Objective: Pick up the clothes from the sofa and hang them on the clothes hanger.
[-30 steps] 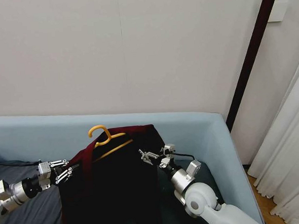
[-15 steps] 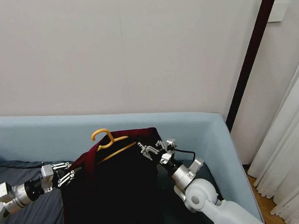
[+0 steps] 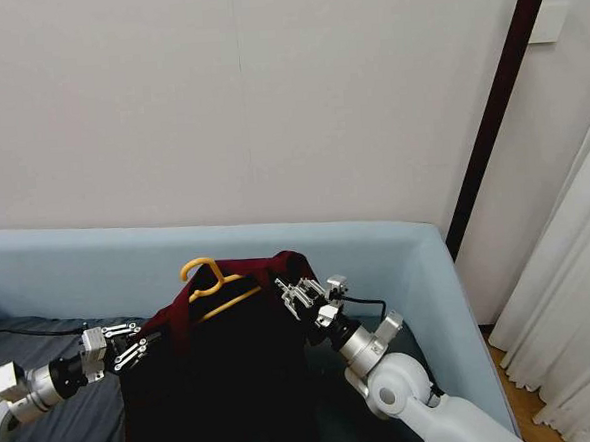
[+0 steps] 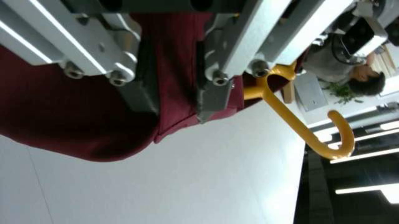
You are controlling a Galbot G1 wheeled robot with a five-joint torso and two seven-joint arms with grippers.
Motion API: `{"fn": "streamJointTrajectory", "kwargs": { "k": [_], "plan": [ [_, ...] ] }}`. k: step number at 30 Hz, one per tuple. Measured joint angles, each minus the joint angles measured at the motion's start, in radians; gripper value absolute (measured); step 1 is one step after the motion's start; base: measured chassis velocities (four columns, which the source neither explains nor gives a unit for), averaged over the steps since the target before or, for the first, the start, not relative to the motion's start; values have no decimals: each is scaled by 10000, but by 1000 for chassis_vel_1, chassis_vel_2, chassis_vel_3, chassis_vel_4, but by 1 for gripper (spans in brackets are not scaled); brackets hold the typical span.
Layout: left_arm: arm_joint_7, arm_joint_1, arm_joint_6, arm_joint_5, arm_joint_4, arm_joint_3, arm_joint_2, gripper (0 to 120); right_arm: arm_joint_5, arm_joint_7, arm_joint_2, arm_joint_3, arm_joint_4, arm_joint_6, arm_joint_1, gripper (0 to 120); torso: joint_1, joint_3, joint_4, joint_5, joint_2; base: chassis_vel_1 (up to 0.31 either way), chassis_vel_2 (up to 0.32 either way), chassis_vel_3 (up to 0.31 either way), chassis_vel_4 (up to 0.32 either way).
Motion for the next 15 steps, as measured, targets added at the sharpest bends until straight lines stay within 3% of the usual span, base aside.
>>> {"fn": "streamJointTrajectory", "kwargs": {
  "k": [3, 6, 15],
  "plan": [
    [11, -23, 0, 1, 73, 23, 28, 7, -1073, 219, -87, 49, -84, 12, -172, 1, 0, 0, 0, 0, 0, 0, 0, 0, 0],
    [22, -39, 0, 7, 129, 35, 32, 7, -1849, 265, -132, 65, -178, 86, -251, 1, 0, 0, 0, 0, 0, 0, 0, 0, 0],
    [33, -42, 0, 25, 145, 40, 17, 7, -2744, 155, -186, 110, -43, 407, -364, 32, 0, 0, 0, 0, 0, 0, 0, 0, 0]
  ]
}}
